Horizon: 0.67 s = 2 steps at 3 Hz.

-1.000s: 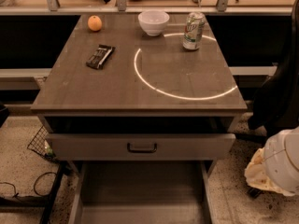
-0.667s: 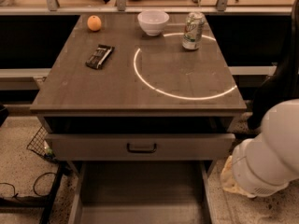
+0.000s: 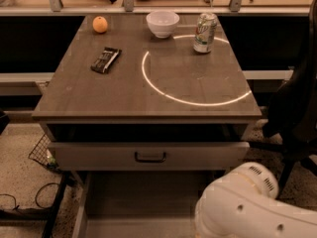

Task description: Close middle drawer

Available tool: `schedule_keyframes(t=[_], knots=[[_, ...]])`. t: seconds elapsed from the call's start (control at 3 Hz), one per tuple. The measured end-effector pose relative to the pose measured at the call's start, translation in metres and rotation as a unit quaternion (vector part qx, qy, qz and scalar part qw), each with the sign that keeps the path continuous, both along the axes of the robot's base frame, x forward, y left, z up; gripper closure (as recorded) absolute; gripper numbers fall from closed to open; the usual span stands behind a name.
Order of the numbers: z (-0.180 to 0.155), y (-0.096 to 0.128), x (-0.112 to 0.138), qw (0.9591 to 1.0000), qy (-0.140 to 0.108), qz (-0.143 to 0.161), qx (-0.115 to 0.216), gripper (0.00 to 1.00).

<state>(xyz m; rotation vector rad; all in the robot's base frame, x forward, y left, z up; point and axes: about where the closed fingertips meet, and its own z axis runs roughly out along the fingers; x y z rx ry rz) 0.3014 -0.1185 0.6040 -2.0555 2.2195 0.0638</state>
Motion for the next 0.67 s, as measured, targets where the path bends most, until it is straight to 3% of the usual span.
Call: schedule_keyframes(t=[0.33, 0.67], knots=[[-0.05, 0.02, -0.015, 0.9994, -0.006, 0.035, -0.008, 1.0], [-0.08, 0.03, -0.036, 0.9981, -0.002, 0.059, -0.02, 1.0]])
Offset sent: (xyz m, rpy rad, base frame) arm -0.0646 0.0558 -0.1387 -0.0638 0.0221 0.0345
